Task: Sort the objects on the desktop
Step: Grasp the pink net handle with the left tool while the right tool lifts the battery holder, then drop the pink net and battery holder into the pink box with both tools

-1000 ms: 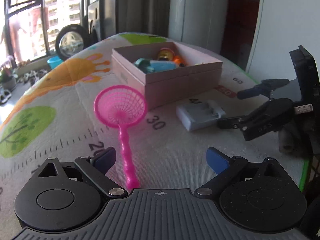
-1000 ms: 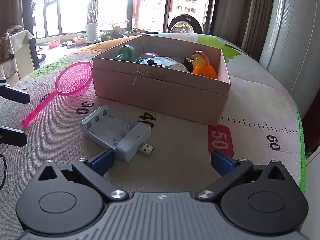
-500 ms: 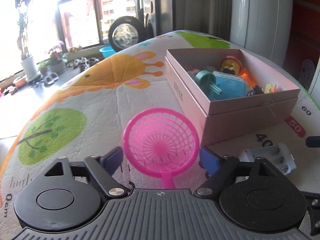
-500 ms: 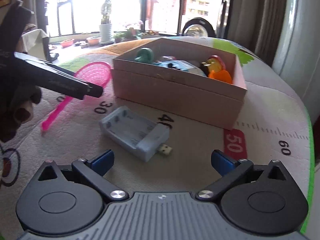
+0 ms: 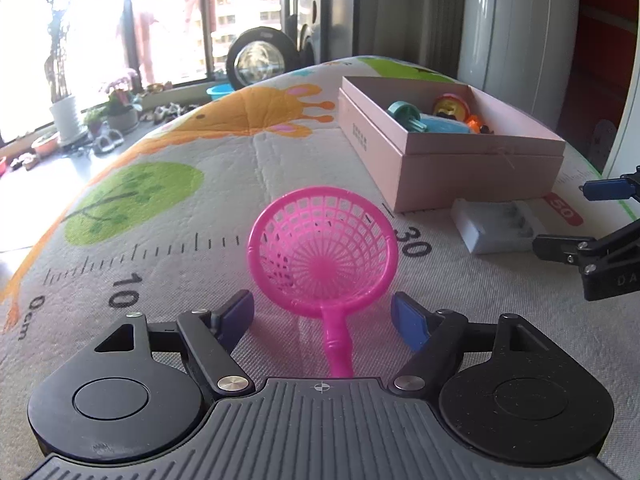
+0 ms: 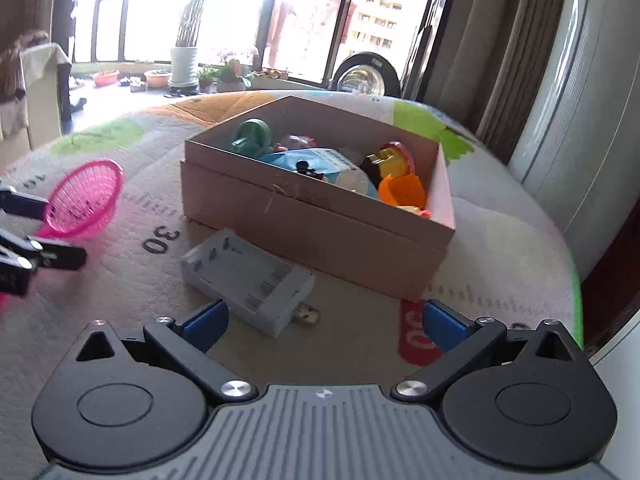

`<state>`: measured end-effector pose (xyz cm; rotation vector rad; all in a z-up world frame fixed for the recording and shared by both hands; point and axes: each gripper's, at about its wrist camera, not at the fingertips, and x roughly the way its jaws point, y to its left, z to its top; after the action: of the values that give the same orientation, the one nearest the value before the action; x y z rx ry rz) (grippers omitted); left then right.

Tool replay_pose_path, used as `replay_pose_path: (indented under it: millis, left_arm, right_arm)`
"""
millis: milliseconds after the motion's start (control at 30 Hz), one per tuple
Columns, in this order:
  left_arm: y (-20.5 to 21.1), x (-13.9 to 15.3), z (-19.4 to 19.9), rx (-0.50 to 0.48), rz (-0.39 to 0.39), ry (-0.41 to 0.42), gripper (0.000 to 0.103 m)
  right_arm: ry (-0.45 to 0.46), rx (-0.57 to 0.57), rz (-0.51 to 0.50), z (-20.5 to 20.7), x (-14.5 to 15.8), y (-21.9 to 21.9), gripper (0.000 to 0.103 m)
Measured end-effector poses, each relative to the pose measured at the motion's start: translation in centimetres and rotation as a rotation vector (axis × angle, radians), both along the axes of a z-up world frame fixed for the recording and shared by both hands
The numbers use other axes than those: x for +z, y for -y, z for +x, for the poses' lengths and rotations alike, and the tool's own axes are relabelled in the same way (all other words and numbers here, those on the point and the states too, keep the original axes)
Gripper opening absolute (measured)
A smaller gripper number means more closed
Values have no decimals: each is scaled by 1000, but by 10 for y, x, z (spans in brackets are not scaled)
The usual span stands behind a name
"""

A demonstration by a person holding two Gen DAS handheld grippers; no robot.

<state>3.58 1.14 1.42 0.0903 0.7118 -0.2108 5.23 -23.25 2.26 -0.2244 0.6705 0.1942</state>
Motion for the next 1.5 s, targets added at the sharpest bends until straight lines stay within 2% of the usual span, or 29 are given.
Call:
replay_pose_path:
  millis: [67,300,400,500,833,967,1033,1167,1233,1300,1400,1500]
  left_arm:
    - [2,-2,-1,-1,4,8,84]
    - [-2,-4,0,-5,-19,10,89]
    - [-3,-4,1,1,-26,9,91]
    - [-3,-4,1,5,-27,7,92]
    - [0,8,12,5,-39,14,97]
    - [12,10,31,10,32,24,96]
    - [15,8,36,2,53,9,88]
    - [17,12,26,-28,79,25,88]
    - [18,23,19,-35,79,46,88]
    - [18,47,16,-55,20,62,88]
    - [26,93,24,-79,-50,153,88]
    - [46,124,50,-109,-97,215,88]
  right_arm:
    - [-32,-23,65,6,0,-5,103]
    - [-155,-136,186,39,-13,-31,103]
    - [-142,-117,162,42,-15,-41,103]
    - [-118,-112,130,41,-17,-41,95]
    - [-109,-61,108,7,-16,1,95]
    - [-95,-34,94,-9,-15,6,95]
    - [-89,-24,88,-13,-15,7,95]
    - [-67,-3,92,-19,-9,12,95]
    - [-52,8,111,-19,0,19,94]
    - [-18,5,144,-18,17,30,94]
    - [103,-16,196,-15,58,49,94]
    - [226,-50,225,-13,91,66,94]
